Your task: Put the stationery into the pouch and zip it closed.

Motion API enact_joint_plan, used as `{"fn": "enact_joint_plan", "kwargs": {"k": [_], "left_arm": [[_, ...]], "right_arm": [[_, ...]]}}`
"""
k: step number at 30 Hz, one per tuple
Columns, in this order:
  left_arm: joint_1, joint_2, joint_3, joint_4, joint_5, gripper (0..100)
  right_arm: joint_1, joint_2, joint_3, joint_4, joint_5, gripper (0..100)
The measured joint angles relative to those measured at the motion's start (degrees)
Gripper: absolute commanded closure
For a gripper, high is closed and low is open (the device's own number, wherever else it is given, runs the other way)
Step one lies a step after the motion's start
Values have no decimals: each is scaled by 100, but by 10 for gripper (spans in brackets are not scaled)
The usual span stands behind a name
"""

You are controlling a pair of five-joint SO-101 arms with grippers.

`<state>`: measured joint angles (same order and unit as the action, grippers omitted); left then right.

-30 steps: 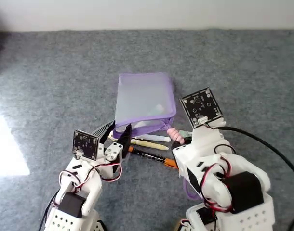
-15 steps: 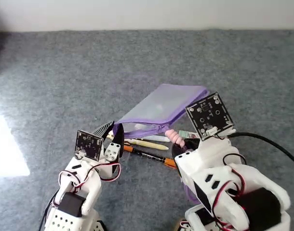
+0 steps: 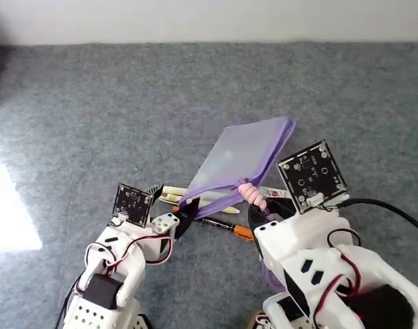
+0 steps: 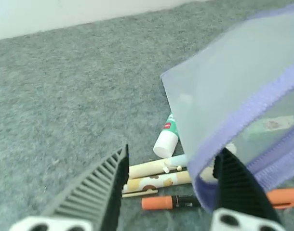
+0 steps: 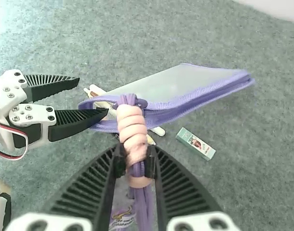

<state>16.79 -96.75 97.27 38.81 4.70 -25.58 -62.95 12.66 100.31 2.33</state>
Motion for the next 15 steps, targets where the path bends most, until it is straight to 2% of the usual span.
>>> {"fn": "enact_joint_plan", "kwargs": {"k": [5, 11, 15], "left_arm": [[141, 0, 0, -202, 0, 892], [624, 0, 0, -360, -9, 978], [651, 0, 0, -369, -70, 987]], "right_arm": [[0, 0, -105, 9, 0, 991], [0, 0, -105, 9, 0, 991], [0, 0, -105, 9, 0, 991]]}}
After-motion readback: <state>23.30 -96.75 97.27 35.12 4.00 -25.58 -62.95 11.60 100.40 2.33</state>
